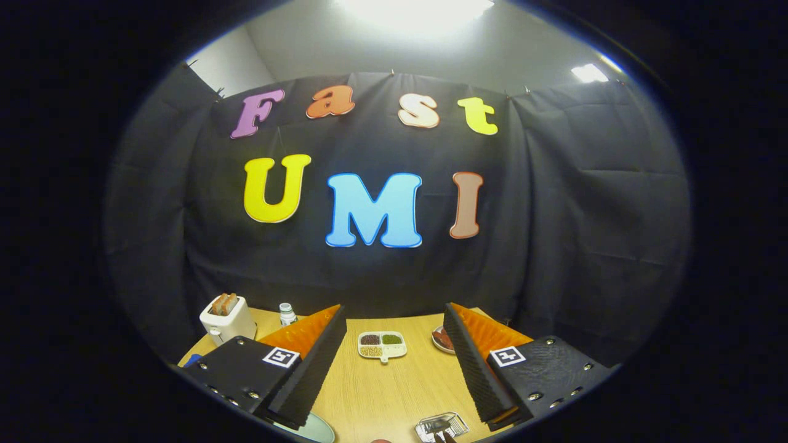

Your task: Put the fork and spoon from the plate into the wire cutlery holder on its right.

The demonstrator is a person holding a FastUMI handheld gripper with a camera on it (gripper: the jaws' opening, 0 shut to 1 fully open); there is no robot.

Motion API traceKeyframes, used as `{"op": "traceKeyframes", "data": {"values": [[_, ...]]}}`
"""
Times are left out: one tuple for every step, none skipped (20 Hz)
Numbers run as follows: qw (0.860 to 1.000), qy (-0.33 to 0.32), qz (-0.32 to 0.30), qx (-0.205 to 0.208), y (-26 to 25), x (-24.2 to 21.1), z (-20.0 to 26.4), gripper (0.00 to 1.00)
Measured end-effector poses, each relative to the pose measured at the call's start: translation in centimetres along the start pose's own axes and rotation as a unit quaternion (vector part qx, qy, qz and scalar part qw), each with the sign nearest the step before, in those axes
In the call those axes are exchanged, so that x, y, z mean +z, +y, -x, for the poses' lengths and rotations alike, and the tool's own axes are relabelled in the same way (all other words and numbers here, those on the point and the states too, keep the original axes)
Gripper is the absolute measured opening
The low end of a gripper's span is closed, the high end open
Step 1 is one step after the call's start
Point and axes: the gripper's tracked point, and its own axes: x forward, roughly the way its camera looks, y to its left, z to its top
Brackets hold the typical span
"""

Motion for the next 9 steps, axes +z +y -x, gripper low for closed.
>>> {"op": "traceKeyframes", "data": {"values": [[1.0,-0.009,-0.002,0.006,0.4,0.5,0.2,0.97],[1.0,-0.013,-0.005,0.011,0.8,0.8,0.4,0.97],[1.0,-0.015,-0.01,0.014,1.1,0.9,0.5,0.97],[1.0,-0.017,-0.013,0.018,1.3,1.2,0.6,0.97],[0.999,-0.021,-0.013,0.021,1.4,1.2,0.6,0.97],[0.999,-0.024,-0.012,0.022,1.4,1.3,0.5,0.97],[0.999,-0.027,-0.009,0.024,1.5,1.6,0.5,0.97],[0.999,-0.03,-0.008,0.026,1.7,1.9,0.6,0.97],[0.999,-0.033,-0.007,0.026,1.7,2.2,0.6,0.97]]}}
